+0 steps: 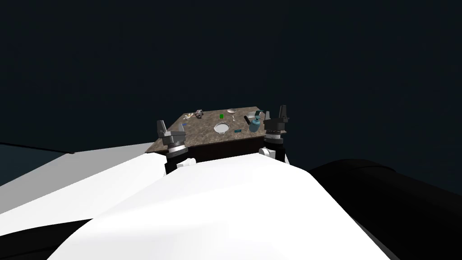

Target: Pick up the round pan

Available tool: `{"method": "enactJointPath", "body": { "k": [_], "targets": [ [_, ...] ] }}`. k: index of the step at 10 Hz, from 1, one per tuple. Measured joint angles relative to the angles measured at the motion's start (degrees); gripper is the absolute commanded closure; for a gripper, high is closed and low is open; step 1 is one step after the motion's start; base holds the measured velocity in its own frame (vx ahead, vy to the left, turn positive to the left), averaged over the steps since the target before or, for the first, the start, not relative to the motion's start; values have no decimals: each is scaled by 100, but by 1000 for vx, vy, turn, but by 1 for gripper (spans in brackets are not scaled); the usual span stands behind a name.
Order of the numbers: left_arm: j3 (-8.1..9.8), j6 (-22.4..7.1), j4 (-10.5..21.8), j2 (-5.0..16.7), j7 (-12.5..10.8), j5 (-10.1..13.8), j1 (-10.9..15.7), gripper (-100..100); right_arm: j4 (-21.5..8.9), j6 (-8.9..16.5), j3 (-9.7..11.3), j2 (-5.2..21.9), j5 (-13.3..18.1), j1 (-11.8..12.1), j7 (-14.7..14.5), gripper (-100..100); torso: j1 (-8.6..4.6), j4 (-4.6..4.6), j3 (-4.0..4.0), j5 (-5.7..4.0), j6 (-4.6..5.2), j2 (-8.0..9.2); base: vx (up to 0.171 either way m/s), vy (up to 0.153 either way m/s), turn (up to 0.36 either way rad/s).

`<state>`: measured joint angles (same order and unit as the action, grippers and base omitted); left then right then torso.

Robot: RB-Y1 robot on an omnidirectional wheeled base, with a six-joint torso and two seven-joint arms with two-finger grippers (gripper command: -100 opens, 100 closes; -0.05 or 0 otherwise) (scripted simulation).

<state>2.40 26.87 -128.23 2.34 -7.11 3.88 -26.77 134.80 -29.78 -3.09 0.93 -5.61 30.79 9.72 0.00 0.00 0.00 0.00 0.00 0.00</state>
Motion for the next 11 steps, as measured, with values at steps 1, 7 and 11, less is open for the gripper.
{"method": "enactJointPath", "body": {
  "k": [1,7,11],
  "targets": [
    [22,-68,20,101,-6,4,33,-100,0,0,1,0,0,0,0,0,-14,0,1,-2,1,2,-16,-82,-68],
    [200,-874,87,483,-55,30,263,-100,0,0,2,-2,0,-1,0,0,-64,2,5,-15,2,8,-14,-144,-87],
    [341,-1446,96,567,-102,61,412,-100,0,0,1,-1,0,0,0,0,-58,2,4,-13,2,6,-12,-127,-75]
  ]
}}
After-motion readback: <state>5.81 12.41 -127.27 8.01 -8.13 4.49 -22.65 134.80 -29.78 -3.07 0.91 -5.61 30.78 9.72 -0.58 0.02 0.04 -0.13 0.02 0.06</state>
